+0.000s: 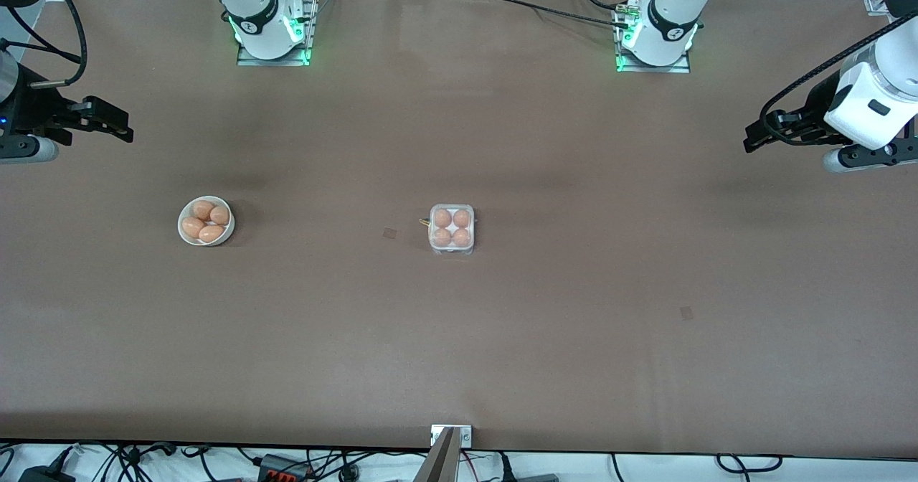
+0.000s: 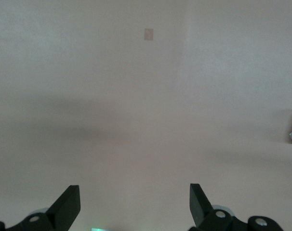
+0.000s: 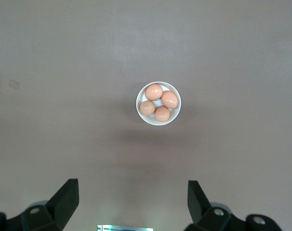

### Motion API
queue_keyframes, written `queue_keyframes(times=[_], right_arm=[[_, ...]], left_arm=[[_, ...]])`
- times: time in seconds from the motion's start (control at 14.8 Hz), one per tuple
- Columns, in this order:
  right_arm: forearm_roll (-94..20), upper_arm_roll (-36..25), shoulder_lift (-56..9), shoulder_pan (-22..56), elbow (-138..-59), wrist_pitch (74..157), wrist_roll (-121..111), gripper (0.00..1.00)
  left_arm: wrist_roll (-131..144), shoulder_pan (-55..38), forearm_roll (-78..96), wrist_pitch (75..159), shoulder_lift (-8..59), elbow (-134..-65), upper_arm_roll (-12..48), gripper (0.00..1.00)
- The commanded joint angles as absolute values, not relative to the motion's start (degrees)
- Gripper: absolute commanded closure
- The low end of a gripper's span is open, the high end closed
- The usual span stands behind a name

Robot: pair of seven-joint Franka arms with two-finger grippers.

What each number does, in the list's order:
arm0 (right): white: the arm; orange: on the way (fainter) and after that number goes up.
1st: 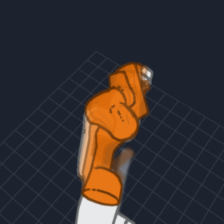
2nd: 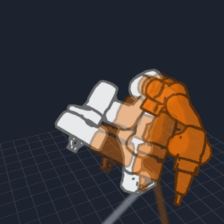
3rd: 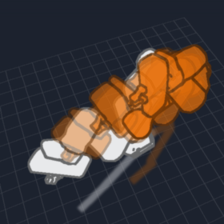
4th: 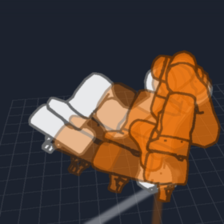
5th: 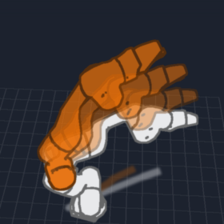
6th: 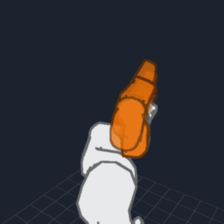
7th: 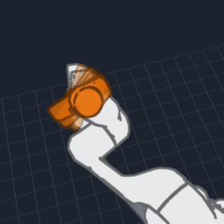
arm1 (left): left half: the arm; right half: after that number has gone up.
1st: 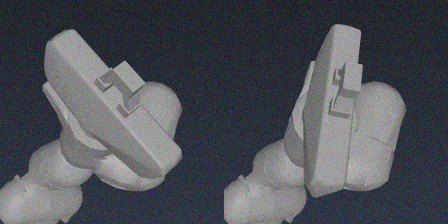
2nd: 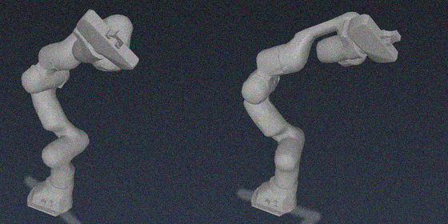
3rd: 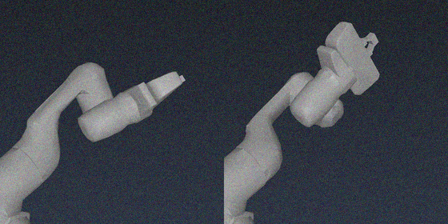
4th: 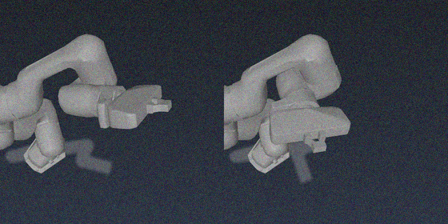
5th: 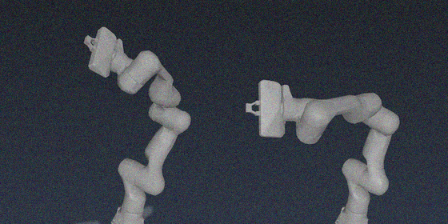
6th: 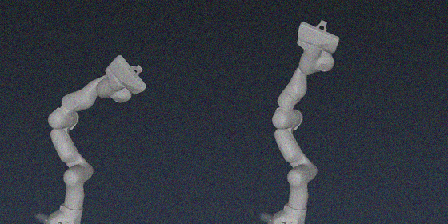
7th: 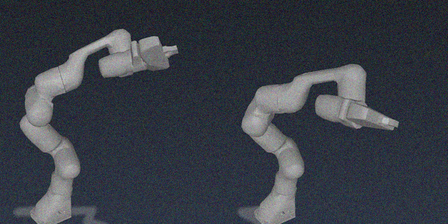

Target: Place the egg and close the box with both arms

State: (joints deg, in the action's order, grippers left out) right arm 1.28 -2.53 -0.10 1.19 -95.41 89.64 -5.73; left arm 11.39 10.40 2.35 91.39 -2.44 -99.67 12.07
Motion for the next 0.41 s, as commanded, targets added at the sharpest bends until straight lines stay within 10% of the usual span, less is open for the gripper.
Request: queue_keyframes(times=[0.0,0.34], right_arm=[[0.35,-2.37,0.18,1.05,-94.75,88.59,-5.98,0.0],[0.35,-2.37,0.18,1.05,-94.75,88.59,-5.98,0.0]], left_arm=[[9.84,10.2,3.25,89.74,-2.2,-98.44,11.86,0.0],[9.84,10.19,3.25,88.42,-2.2,-98.44,11.95,0.0]])
